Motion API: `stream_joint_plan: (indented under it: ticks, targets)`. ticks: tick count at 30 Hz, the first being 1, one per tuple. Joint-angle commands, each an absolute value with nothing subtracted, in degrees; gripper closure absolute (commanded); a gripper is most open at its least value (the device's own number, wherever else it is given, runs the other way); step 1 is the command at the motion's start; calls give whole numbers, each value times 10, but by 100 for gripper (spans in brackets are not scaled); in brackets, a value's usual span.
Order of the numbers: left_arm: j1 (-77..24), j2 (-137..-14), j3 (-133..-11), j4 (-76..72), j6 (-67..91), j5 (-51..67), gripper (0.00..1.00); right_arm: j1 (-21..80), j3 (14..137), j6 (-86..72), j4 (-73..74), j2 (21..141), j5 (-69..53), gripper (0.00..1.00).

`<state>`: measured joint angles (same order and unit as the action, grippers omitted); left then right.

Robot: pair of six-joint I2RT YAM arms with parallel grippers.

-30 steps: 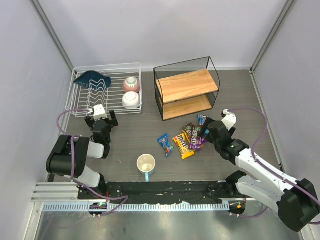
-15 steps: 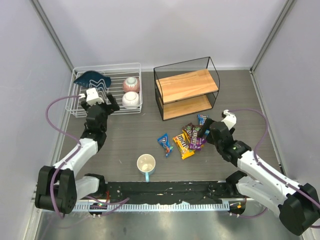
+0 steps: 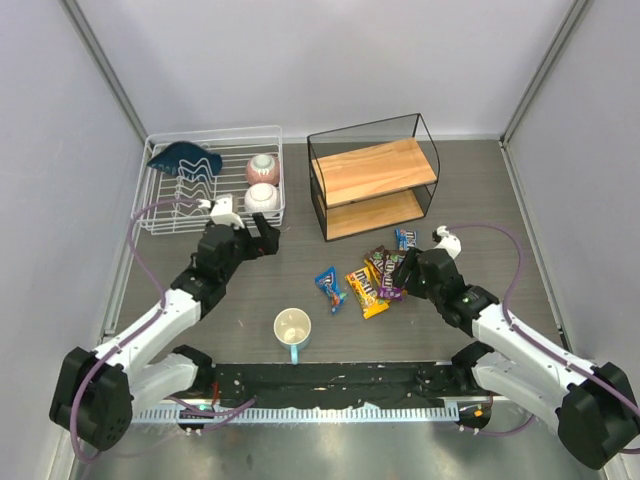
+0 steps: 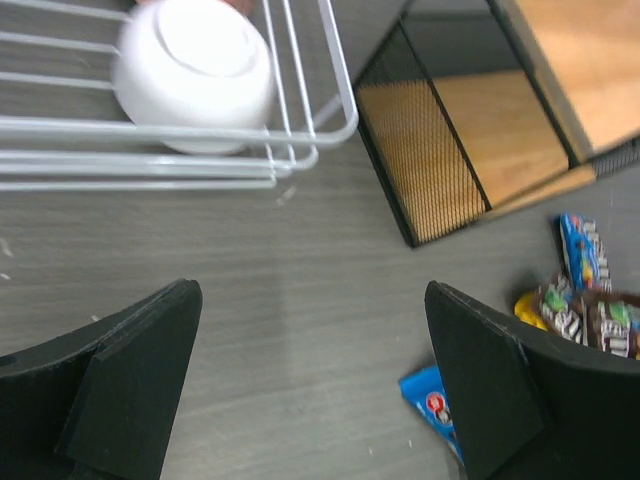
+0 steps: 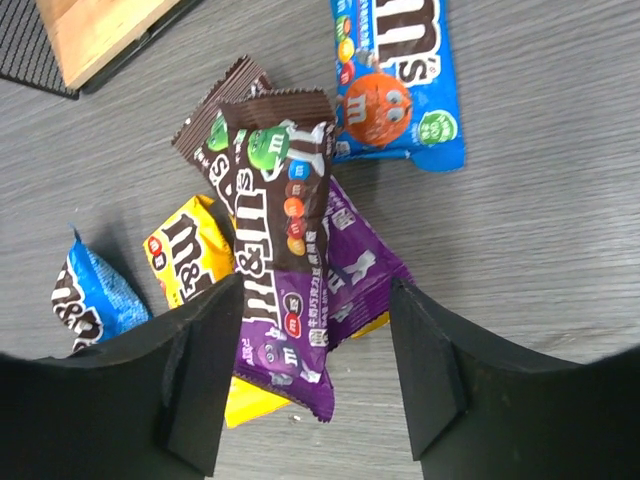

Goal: Place and organize the candy bags onto the shelf

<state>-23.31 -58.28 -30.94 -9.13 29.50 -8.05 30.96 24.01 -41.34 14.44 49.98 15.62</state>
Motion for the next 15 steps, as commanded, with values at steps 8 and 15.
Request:
stream_joint_plan:
  ticks: [8, 15]
  targets:
    - [-311, -610, -278, -95, 288, -103, 0, 308, 214, -413, 95, 490, 90, 44]
    - [-323, -618, -266, -100, 295, -105, 0, 308, 211, -421, 91, 503, 94, 46]
